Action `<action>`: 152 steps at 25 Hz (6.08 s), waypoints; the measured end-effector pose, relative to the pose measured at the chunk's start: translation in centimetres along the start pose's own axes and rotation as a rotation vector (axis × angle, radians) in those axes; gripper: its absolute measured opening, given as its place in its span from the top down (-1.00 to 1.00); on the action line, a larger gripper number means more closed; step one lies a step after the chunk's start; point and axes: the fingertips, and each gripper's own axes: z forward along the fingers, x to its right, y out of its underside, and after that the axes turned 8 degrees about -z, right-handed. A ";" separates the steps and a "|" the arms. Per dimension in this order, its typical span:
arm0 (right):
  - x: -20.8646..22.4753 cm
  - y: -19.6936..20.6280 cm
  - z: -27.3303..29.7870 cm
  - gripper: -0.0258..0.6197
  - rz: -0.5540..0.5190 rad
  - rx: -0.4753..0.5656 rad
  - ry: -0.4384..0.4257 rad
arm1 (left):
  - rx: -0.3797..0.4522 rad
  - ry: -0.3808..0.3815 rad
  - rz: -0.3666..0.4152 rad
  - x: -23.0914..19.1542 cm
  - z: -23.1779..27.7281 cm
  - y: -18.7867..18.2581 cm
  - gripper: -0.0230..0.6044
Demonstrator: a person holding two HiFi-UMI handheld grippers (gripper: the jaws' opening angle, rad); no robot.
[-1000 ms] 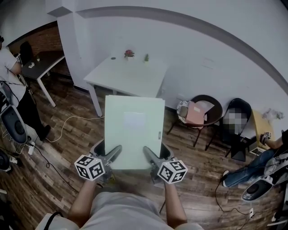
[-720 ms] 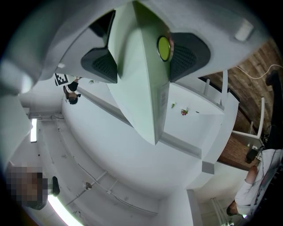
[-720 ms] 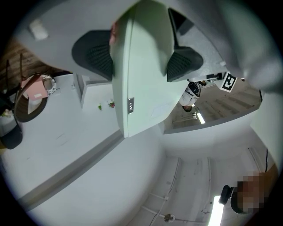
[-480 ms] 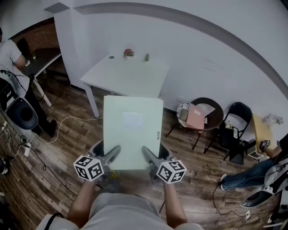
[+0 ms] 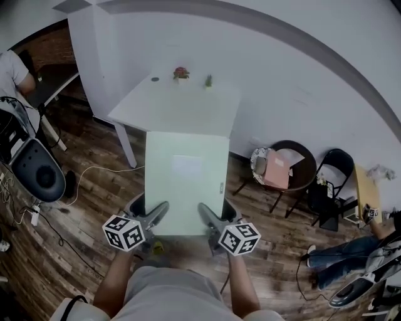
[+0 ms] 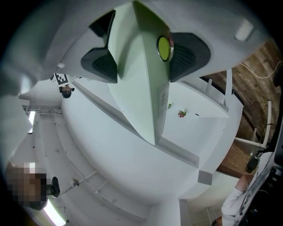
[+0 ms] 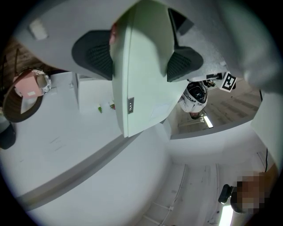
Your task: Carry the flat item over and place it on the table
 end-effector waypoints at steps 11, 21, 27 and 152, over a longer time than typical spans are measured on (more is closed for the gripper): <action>0.1 -3.1 11.0 -0.26 -0.001 0.017 0.074 | -0.036 0.069 -0.003 -8.6 4.8 -7.8 -0.23; 1.7 -3.7 16.8 -0.26 -0.004 -0.004 0.093 | -0.049 0.074 -0.031 -13.2 8.3 -10.1 -0.23; 4.5 -4.3 22.2 -0.26 0.009 -0.012 0.076 | -0.054 0.055 -0.032 -16.8 12.3 -12.2 -0.23; 36.3 -0.5 55.6 -0.25 0.308 -0.317 0.338 | -0.379 -0.141 -0.268 -47.4 52.5 -16.5 -0.22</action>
